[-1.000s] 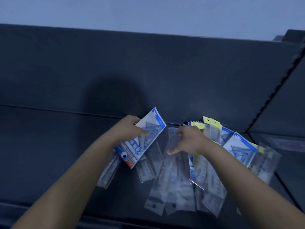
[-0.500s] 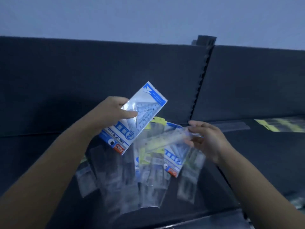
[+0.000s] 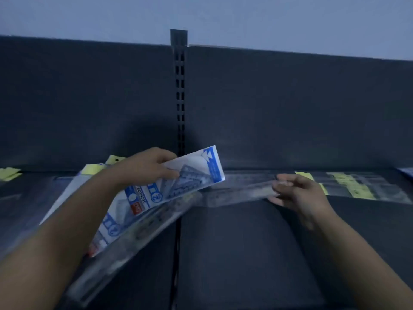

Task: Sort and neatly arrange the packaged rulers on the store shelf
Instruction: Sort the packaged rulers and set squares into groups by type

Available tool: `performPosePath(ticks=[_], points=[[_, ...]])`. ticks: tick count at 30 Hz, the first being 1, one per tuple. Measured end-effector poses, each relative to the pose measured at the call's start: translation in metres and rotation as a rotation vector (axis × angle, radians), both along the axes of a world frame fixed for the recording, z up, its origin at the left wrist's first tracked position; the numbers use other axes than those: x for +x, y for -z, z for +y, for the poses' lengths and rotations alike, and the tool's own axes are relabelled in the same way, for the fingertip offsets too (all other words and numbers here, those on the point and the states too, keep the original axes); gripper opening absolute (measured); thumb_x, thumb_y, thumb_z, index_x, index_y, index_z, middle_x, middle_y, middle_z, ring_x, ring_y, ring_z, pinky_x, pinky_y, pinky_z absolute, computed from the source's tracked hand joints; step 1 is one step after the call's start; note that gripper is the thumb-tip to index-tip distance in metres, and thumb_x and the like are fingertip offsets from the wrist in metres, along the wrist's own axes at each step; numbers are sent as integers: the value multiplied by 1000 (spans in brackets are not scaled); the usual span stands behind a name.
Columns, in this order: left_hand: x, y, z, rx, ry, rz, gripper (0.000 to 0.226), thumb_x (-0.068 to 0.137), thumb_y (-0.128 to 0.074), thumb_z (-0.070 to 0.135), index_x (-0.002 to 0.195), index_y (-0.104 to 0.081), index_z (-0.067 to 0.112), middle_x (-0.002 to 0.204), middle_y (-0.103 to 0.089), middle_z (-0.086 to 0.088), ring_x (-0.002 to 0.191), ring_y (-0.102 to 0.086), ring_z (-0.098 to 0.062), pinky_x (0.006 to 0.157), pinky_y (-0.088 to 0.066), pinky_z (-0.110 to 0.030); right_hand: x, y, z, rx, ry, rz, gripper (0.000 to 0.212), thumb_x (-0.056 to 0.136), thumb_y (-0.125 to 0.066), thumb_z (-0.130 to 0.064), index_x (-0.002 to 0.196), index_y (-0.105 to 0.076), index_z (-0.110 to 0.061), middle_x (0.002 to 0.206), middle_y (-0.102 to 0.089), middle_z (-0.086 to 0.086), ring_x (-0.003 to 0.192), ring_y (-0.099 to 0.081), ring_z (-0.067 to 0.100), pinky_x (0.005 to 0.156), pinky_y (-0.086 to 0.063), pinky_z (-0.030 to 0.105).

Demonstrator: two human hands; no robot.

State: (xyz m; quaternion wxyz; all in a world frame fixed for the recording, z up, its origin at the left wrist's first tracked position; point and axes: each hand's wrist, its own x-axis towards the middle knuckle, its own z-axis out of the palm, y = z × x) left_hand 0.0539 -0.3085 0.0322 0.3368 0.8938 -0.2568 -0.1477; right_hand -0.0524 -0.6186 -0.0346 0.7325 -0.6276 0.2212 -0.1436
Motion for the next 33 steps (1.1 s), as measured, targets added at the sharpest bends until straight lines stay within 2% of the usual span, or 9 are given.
performPosePath(ticks=[6, 10, 12, 15, 17, 20, 23, 27, 33], points=[[-15, 5, -15, 58, -131, 23, 18, 90, -64, 16, 86, -64, -2, 76, -54, -7, 70, -48, -15, 65, -34, -30, 30, 9, -37, -333, -56, 70, 18, 80, -73, -5, 95, -64, -9, 80, -59, 8, 66, -61, 20, 62, -57, 30], [-16, -1, -12, 87, -150, 30, 15, 90, -65, 18, 86, -67, 3, 83, -60, -20, 74, -51, -20, 68, -36, -32, 37, 20, -36, -644, -28, 89, 15, 78, -75, -21, 87, -63, -22, 77, -64, -1, 70, -59, 16, 61, -42, 20], [-14, -4, -12, 80, -151, 9, 13, 90, -66, 19, 81, -67, 9, 81, -62, -16, 72, -52, -17, 67, -37, -31, 37, 23, -35, -748, -27, 96, 16, 79, -73, -24, 90, -62, -21, 79, -65, -1, 74, -60, 16, 61, -41, 19], [-12, -3, -17, 66, -145, -3, 11, 89, -66, 20, 81, -68, 13, 76, -62, -6, 71, -53, -13, 67, -38, -30, 36, 25, -35, -948, -44, 122, 22, 82, -71, -24, 101, -64, -15, 97, -66, 5, 96, -59, 25, 85, -46, 36], [-11, -1, -27, 54, -95, 5, 11, 89, -66, 19, 81, -68, 11, 73, -60, -2, 69, -52, -12, 66, -37, -29, 33, 22, -35, -1022, -37, 92, 25, 87, -67, -24, 109, -64, -13, 111, -62, 6, 108, -55, 26, 96, -41, 38], [-7, 1, -52, 22, 34, 20, 12, 89, -67, 19, 81, -69, 11, 75, -63, -6, 71, -57, -16, 68, -41, -33, 18, 9, -33, -739, -97, -18, 20, 89, -63, -14, 107, -63, -20, 112, -63, 1, 106, -57, 17, 89, -41, 24], [-5, 0, -95, -14, 138, 18, 10, 88, -69, 22, 83, -72, 14, 82, -70, -10, 73, -62, -19, 68, -45, -36, -6, -12, -41, -382, -332, -98, 32, 85, -65, -6, 112, -63, -24, 112, -65, 4, 99, -61, 11, 87, -47, 21], [-19, -5, -170, -72, 294, 108, 5, 85, -73, 24, 80, -73, 22, 72, -71, 7, 64, -62, -2, 62, -45, -21, -41, -34, -81, -427, -340, -57, 38, 70, -83, -14, 104, -66, -17, 104, -69, 7, 82, -62, 15, 81, -51, 29], [-58, -11, -297, -90, 406, 186, 8, 83, -75, 25, 88, -73, 19, 79, -75, 4, 67, -69, -7, 57, -50, -18, -97, -40, -188, -387, -278, -3, 39, 75, -76, -1, 109, -62, -11, 94, -72, 18, 83, -66, 30, 87, -51, 45]])
